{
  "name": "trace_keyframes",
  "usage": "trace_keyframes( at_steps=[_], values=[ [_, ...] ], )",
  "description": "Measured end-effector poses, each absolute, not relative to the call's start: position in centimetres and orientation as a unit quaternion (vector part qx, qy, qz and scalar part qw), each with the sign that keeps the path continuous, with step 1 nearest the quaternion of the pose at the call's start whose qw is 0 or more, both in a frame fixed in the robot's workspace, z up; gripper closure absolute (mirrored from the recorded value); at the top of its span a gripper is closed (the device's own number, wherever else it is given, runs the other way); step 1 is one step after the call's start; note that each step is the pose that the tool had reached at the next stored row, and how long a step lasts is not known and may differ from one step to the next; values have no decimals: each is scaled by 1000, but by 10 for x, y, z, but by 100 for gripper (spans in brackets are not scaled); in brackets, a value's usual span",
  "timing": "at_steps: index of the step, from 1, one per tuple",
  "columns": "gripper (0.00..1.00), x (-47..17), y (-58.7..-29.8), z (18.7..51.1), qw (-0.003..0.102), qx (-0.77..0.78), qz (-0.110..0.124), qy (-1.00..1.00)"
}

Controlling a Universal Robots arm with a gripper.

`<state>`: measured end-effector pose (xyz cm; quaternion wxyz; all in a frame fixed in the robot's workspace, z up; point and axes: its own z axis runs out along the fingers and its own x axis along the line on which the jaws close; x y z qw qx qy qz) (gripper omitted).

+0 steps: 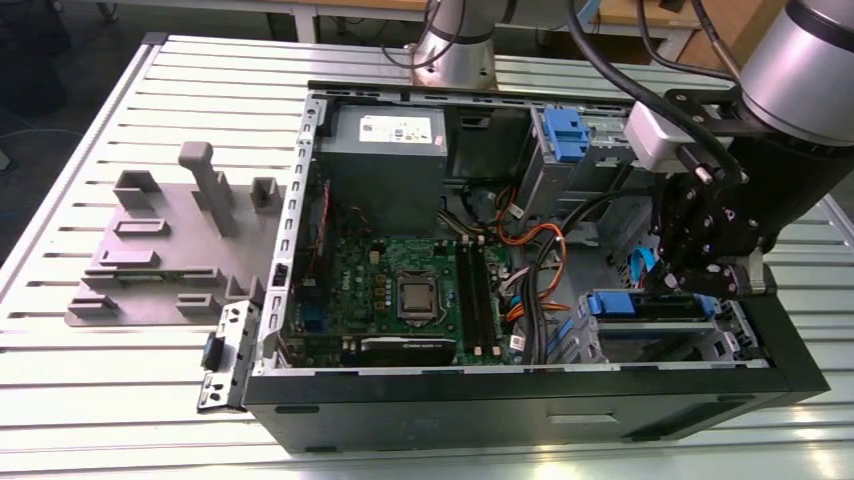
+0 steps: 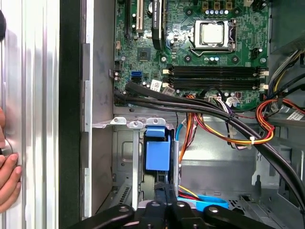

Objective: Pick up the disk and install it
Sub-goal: 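Insert the second disk wire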

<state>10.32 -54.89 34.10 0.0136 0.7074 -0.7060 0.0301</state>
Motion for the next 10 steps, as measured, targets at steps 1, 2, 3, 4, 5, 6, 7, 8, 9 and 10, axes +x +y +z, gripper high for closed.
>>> trace_keyframes(
  at_steps=[1,2,3,4,5,6,7,8,9,10],
  values=[
    [89,103,-549,341,14,707,30,-706],
    [89,103,-549,341,14,707,30,-706],
    [89,103,-549,341,14,707,30,-706],
    [89,103,-549,341,14,707,30,-706],
    [89,103,-549,341,14,707,30,-706],
    [89,103,-549,341,14,707,30,-706],
    [89,103,-549,341,14,707,30,-706],
    [89,103,-549,341,14,707,30,-706],
    [89,103,-549,341,14,707,30,-706],
    [89,103,-549,341,14,707,30,-706]
  ],
)
